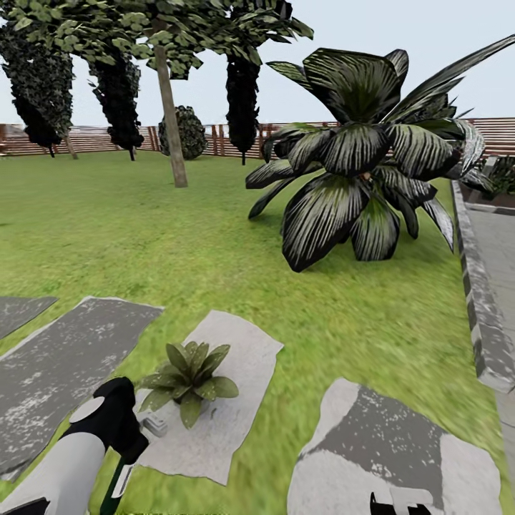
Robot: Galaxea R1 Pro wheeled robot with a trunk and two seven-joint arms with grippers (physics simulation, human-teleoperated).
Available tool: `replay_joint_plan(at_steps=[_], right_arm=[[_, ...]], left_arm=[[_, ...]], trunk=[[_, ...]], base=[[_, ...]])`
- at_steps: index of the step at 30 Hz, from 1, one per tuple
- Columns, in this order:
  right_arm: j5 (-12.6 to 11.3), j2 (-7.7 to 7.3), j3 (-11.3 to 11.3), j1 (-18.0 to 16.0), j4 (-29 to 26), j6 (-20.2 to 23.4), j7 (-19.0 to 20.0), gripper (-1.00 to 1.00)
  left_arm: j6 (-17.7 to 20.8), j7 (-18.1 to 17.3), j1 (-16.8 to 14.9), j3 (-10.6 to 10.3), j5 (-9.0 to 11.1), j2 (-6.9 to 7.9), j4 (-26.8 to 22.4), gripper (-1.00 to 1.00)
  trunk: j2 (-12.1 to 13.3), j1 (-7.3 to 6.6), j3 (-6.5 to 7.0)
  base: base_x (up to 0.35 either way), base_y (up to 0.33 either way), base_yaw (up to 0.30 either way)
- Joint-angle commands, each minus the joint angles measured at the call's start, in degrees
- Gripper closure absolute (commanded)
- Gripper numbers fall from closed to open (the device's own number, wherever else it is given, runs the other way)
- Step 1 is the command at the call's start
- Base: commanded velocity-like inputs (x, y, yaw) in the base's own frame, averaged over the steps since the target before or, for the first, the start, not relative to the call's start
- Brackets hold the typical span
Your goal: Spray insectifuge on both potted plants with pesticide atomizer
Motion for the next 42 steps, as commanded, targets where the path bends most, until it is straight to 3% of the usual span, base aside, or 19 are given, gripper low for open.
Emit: replay_joint_plan(at_steps=[1,6,8,9,11,14,21,29,42], right_arm=[[0.6,0.00,-0.5,0.0,0.0,-0.2,-0.2,-1.00],[0.6,-0.04,-0.5,0.0,0.1,-0.2,-0.2,-1.00],[0.7,-0.08,-0.5,0.0,0.1,-0.2,-0.2,-1.00],[0.7,-0.14,-0.5,0.0,0.1,-0.2,-0.1,-1.00],[0.8,-0.16,-0.5,0.0,0.1,-0.2,-0.1,-1.00],[0.7,-0.23,-0.5,0.0,0.1,-0.2,-0.2,-1.00],[0.6,-0.12,-0.5,0.0,0.1,-0.2,-0.2,-1.00],[0.6,-0.09,-0.5,0.0,0.1,-0.2,-0.2,-1.00],[0.6,-0.08,-0.5,0.0,0.1,-0.2,-0.2,-1.00]], left_arm=[[0.4,0.5,0.0,0.3,0.2,-0.18,0.0,1.00],[0.2,9.1,1.9,0.4,7.3,-1.01,0.0,1.00],[0.1,10.7,2.0,0.4,10.4,-1.07,0.0,1.00],[0.1,11.8,2.1,0.3,13.4,-1.09,0.0,1.00],[0.1,13.7,2.1,0.2,15.5,-1.13,0.0,1.00],[0.1,15.6,2.2,0.2,16.2,-1.41,0.0,1.00],[0.1,16.0,2.2,0.1,16.4,-1.80,0.0,1.00],[0.5,16.0,2.2,0.4,16.3,-1.73,-0.8,1.00],[0.6,15.9,2.2,0.3,16.5,-1.92,-0.7,1.00]], trunk=[[0.0,-0.01,-0.05],[0.0,-0.01,-0.05],[0.0,-0.01,-0.05],[0.0,-0.01,-0.05],[0.0,-0.01,-0.05],[0.0,-0.01,-0.05],[0.0,-0.01,-0.05],[0.0,-0.01,-0.05],[0.0,-0.01,-0.05]], base=[[0.001,0.000,0.159],[0.009,-0.006,0.044],[0.091,-0.121,0.005],[0.127,-0.201,0.001],[0.129,-0.229,0.001],[0.059,-0.257,0.000],[0.004,-0.274,0.031],[0.127,-0.206,0.268],[0.018,-0.011,0.275]])
